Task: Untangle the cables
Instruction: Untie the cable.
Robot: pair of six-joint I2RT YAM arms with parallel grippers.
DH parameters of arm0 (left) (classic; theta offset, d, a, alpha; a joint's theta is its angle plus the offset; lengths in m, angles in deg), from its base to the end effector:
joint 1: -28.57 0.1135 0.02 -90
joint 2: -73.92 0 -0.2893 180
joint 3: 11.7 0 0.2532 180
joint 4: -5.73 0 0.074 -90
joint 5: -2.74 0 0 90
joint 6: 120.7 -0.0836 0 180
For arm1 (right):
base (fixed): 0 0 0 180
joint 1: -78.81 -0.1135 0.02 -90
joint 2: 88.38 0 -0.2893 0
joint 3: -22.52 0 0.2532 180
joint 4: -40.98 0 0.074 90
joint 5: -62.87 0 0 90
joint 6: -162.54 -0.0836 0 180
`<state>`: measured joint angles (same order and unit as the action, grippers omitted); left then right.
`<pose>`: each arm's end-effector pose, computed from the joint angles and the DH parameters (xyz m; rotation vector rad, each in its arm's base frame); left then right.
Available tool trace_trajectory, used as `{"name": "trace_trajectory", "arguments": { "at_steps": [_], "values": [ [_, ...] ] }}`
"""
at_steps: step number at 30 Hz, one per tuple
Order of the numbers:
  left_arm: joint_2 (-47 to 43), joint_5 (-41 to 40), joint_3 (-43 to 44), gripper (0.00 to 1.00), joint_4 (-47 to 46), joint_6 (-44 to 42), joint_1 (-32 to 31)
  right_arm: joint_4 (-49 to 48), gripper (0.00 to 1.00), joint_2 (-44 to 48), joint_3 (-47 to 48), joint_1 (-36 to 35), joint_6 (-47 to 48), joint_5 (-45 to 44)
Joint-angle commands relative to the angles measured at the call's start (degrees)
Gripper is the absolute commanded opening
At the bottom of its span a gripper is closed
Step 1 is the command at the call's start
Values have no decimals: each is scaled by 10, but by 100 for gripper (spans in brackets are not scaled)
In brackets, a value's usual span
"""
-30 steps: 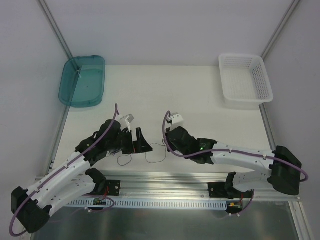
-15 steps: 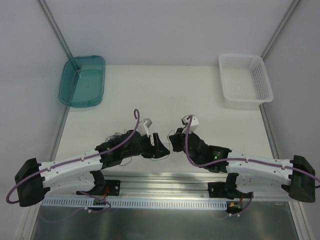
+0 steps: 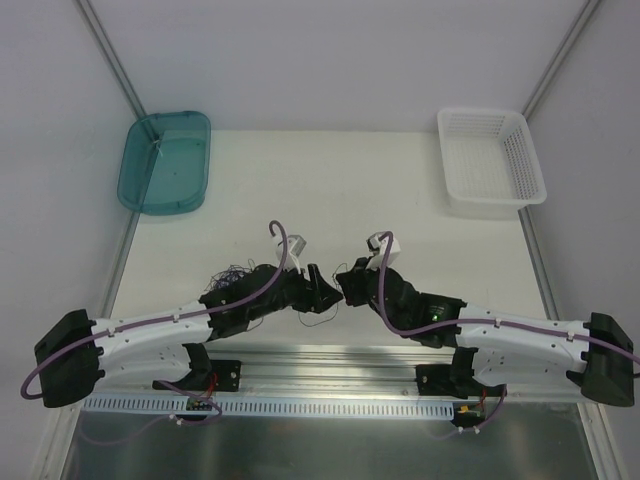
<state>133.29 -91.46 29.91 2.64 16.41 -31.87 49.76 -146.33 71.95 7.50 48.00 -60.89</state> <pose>0.1365 -0.2283 0.2453 0.1773 2.0090 -1.2117 0.1254 0.2256 0.2785 -0.3496 1.8333 0.6246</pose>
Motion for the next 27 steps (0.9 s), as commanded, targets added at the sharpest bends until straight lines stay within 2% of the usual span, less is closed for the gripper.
{"name": "trace_trajectory", "arguments": {
  "at_steps": [1,5,8,11,14,20,24,27],
  "values": [
    [-56,-25,-35,62,-39,-76,-8,-21,1,25,-3,-3,24,26],
    [-129,-35,-64,63,-37,-164,-8,7,1,42,13,13,45,95],
    [-178,-37,-80,64,-39,-241,-8,63,1,46,44,44,43,160],
    [-210,-22,-88,67,-51,-322,-8,89,1,45,71,70,50,234],
    [-220,3,-84,68,-59,-388,-8,124,1,44,97,76,46,255],
    [-194,39,-59,68,-80,-433,-8,115,1,46,106,80,20,273],
    [-208,41,-67,66,-111,-462,-8,109,1,41,109,79,12,293],
    [-215,74,-67,64,-121,-466,-8,94,1,45,98,80,-5,296]
  ]
}}
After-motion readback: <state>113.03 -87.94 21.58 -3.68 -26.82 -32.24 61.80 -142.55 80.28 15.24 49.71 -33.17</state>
